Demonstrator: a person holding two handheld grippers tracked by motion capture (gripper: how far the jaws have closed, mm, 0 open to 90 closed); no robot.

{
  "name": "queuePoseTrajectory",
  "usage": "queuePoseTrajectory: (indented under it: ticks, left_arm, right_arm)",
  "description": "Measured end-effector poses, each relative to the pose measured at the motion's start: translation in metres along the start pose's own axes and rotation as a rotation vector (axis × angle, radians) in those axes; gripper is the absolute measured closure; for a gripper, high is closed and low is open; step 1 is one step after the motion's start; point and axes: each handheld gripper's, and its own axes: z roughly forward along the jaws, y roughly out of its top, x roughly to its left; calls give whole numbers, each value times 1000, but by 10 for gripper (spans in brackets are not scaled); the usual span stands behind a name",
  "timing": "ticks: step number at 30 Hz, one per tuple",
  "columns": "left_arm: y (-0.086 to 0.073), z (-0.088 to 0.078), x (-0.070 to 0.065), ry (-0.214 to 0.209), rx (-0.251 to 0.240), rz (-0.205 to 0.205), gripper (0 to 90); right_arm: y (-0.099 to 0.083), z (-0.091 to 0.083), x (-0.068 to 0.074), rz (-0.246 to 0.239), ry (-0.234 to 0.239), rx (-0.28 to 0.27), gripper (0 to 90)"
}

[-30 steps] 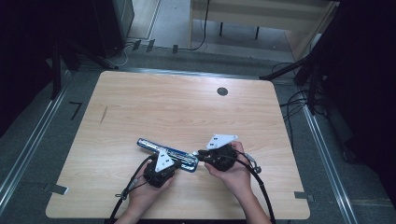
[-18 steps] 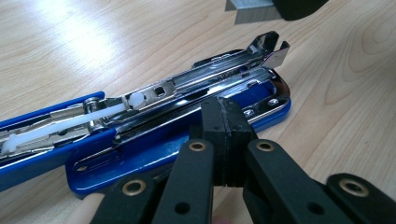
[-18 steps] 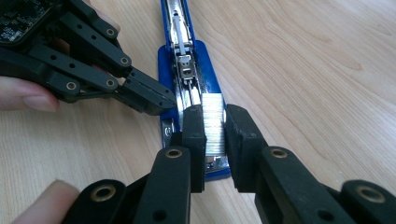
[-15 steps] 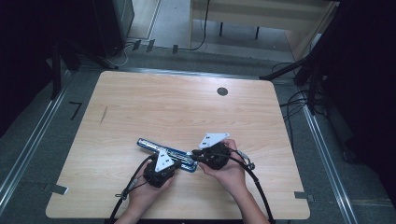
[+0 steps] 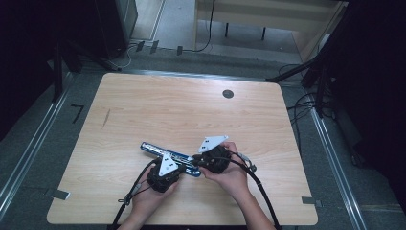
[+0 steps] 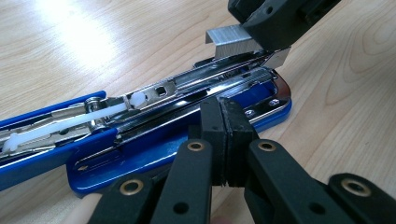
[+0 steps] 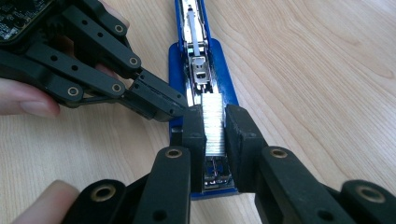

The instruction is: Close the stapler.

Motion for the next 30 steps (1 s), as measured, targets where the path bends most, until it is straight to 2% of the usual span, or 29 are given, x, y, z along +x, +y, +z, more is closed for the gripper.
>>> queuePoseTrajectory:
  ticks: [30]
  left_arm:
    - [0,0,1,-8,0,-4,900]
  right_arm:
    - [5,12,-2,-18,16,52,798]
